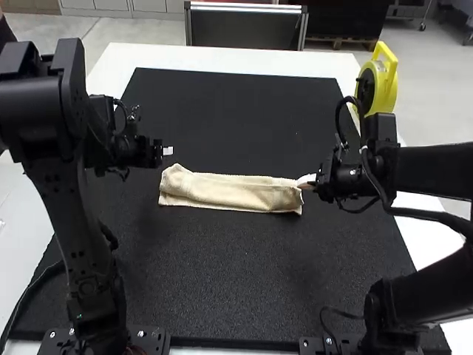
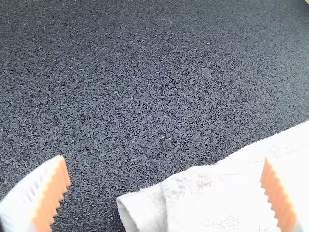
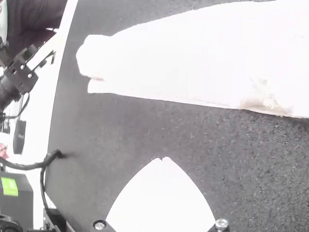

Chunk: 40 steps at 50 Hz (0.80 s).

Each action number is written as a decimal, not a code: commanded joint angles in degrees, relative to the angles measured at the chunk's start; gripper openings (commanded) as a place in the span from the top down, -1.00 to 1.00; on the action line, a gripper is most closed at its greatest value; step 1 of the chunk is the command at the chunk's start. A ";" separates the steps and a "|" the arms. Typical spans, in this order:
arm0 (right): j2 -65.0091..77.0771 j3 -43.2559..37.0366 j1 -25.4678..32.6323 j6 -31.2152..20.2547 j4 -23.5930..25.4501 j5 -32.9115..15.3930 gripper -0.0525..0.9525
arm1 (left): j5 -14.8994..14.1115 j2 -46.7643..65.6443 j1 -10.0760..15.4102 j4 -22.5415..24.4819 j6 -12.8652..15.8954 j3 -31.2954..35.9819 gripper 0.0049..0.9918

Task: Fold the towel.

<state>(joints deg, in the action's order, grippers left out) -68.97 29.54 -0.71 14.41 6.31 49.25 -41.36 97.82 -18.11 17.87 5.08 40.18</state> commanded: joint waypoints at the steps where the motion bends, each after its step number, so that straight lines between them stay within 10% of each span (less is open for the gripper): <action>1: -0.29 -0.18 -1.31 0.88 -0.42 -0.39 0.93 | 0.23 -2.02 -0.17 0.41 -0.60 0.25 -0.88; 40: -14.97 -0.18 -1.49 -1.67 -11.93 -4.08 0.93 | 0.23 -2.02 -0.26 0.59 -1.48 0.69 -0.88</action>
<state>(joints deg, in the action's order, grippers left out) -82.63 29.43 -1.50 13.45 -4.19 45.87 -41.36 97.82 -18.09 18.04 3.81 40.18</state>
